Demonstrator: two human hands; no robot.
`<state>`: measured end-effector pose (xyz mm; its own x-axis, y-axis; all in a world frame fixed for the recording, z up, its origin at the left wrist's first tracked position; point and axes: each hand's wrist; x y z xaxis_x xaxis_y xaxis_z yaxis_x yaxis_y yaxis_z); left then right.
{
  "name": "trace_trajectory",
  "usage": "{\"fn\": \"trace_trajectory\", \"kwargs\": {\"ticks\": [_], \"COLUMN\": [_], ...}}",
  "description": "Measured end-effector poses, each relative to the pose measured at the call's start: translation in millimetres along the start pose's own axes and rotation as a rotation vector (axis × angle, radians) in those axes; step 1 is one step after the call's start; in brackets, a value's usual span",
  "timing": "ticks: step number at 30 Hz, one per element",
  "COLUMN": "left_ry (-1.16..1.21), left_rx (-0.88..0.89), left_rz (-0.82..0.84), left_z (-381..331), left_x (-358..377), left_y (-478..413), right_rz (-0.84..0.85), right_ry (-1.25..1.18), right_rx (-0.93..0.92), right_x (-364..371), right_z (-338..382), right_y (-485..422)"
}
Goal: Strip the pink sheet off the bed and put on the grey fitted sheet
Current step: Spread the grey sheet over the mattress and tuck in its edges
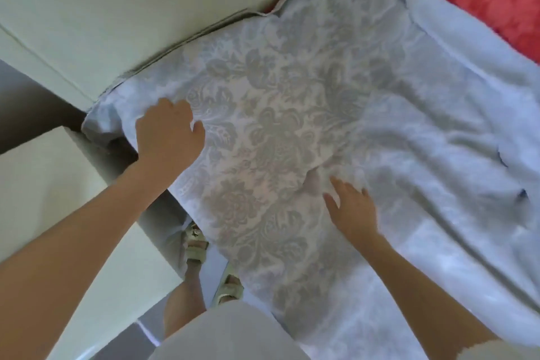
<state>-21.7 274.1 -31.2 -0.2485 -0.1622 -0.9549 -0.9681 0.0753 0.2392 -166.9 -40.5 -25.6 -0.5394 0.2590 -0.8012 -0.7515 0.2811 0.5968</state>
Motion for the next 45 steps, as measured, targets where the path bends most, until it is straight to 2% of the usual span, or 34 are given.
{"fn": "trace_trajectory", "kwargs": {"ticks": [5, 11, 15, 20, 27, 33, 40, 45], "left_ry": [-0.101, -0.121, -0.155, -0.102, 0.044, 0.035, 0.05, -0.01], "left_rx": [0.418, 0.846, 1.115, 1.398, 1.617, 1.768, 1.837, 1.905], "left_rz": [0.059, 0.044, 0.034, 0.063, 0.237, 0.326, 0.462, 0.514], "left_z": [-106, -274, -378, -474, -537, -594, -720, -825], "left_x": [-35, -75, -97, -105, -89, -67, -4, 47], "left_y": [28, 114, 228, 424, 679, 836, 1005, 1137], "right_rz": [-0.045, -0.213, -0.357, -0.509, -0.666, -0.768, -0.776, -0.677], "right_ry": [-0.21, -0.43, -0.593, -0.689, -0.765, -0.871, -0.893, -0.902], "right_rx": [0.253, 0.557, 0.739, 0.903, 1.079, 1.261, 1.335, 1.359], "right_x": [-15, -29, -22, 20, 98, 167, 236, 288], "right_z": [-63, -154, -217, -283, -333, -404, -547, -664], "right_y": [121, 245, 364, 537, 757, 882, 995, 1071]}}
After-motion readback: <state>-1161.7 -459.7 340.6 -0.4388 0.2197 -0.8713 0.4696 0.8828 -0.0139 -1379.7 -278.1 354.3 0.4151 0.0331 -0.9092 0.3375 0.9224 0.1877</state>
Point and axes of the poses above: each hand's wrist, its own y-axis away from the middle knuckle, its own x-axis out of the palm, z = x × y, and after that the axes turned 12 degrees about -y, right-handed
